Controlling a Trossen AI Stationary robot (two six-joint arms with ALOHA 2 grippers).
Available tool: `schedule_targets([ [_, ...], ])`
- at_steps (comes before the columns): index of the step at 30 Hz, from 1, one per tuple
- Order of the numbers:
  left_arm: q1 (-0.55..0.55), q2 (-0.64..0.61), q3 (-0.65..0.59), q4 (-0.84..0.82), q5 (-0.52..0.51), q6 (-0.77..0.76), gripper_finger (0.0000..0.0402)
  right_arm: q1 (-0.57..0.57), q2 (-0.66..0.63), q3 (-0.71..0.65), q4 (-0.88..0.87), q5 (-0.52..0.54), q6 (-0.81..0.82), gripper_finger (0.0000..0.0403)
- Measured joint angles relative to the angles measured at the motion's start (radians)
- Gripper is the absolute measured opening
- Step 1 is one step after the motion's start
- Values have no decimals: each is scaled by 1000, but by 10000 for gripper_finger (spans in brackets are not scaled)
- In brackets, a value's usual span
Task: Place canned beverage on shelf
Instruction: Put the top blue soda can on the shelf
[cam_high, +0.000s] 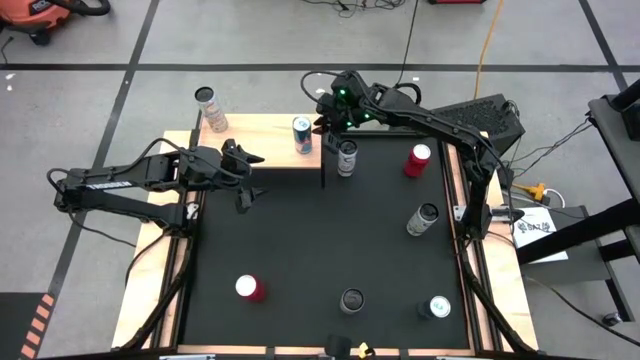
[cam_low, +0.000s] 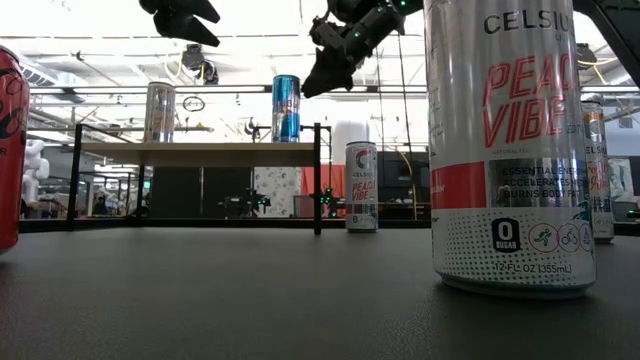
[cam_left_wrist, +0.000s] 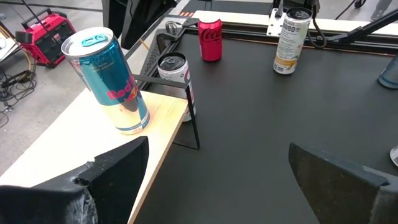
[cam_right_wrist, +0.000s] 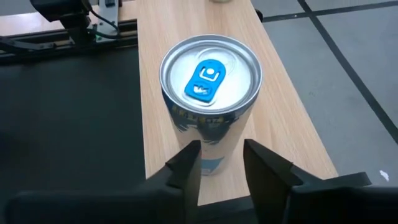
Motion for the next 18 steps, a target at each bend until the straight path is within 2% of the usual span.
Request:
schedule_targets([
  [18, 0, 0, 0, 0, 0, 16, 391, 0, 95, -1, 26, -4, 30, 91],
])
